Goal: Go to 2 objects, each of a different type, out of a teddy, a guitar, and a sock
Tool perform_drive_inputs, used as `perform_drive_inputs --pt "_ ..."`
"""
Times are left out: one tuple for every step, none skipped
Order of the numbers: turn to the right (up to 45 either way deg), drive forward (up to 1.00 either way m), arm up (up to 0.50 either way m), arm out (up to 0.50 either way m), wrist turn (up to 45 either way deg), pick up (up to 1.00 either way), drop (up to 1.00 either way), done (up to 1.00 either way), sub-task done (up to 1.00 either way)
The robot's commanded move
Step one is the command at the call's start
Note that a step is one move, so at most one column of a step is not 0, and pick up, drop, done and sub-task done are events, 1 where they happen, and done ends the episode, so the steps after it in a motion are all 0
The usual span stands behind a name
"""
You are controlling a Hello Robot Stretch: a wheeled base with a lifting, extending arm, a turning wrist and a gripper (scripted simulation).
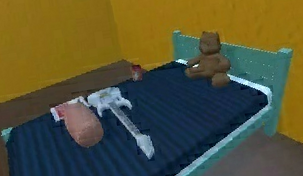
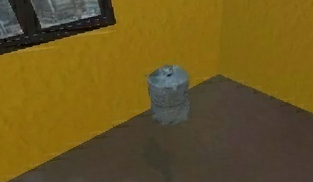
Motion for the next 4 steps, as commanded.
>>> perform_drive_inputs --pt "-12.0 0.00 0.00 0.00 0.0 0.00 0.00 0.00 0.00" --pt "0.0 0.00 0.00 0.00 0.0 0.00 0.00 0.00 1.00" --pt "45.0 0.00 0.00 0.00 0.0 0.00 0.00 0.00 0.00" --pt "24.0 0.00 0.00 0.00 0.0 0.00 0.00 0.00 0.00"
